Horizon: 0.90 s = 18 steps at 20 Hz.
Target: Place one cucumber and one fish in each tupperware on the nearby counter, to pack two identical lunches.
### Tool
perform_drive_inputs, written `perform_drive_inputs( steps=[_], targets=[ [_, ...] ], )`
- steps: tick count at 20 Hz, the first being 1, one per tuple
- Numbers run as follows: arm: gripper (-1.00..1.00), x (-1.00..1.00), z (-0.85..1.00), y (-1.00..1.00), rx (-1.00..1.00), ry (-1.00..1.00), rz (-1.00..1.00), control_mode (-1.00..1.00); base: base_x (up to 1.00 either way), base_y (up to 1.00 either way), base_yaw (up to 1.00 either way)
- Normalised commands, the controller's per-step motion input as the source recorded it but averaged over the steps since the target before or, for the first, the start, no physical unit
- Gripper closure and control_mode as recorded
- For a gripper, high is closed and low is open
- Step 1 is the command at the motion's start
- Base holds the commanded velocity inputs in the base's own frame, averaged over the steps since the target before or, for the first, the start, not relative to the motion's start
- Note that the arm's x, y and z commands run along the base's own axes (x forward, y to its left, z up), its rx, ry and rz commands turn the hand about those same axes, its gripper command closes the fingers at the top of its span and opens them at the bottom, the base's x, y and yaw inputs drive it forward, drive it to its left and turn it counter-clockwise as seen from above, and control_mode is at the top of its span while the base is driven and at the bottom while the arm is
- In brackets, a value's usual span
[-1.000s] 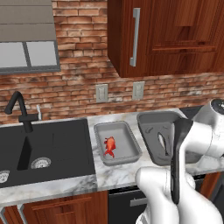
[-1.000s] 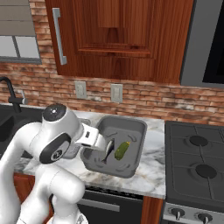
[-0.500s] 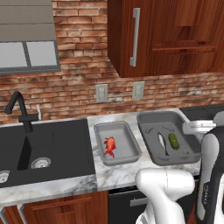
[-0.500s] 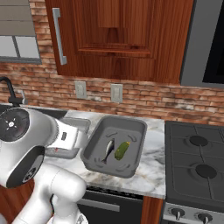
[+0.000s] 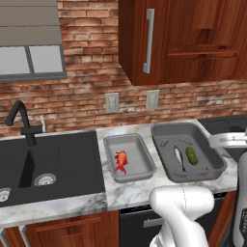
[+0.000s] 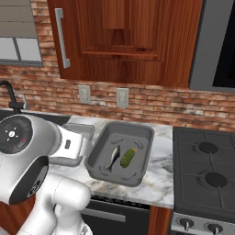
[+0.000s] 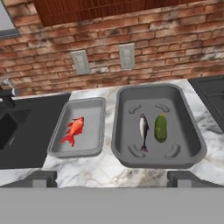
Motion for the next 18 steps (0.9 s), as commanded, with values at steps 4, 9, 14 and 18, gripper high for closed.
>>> perform_drive_inputs(
  steps=[4,9,14,18],
  targets=[
    [-1.00,0.15,0.00,0.09,0.00,0.13,0.00,-1.00,0.00,0.00,0.00],
    [-1.00,0.00,0.00,0.00,0.00,0.00,0.00,1.00,-0.18,0.00,0.00],
    [-1.00,0.00,0.00,0.00,0.00,0.00,0.00,1.00,-0.53,0.00,0.00],
    [-1.00,0.00,0.00,0.00,0.00,0.00,0.00,1.00,-0.91,-0.18,0.00]
  ],
)
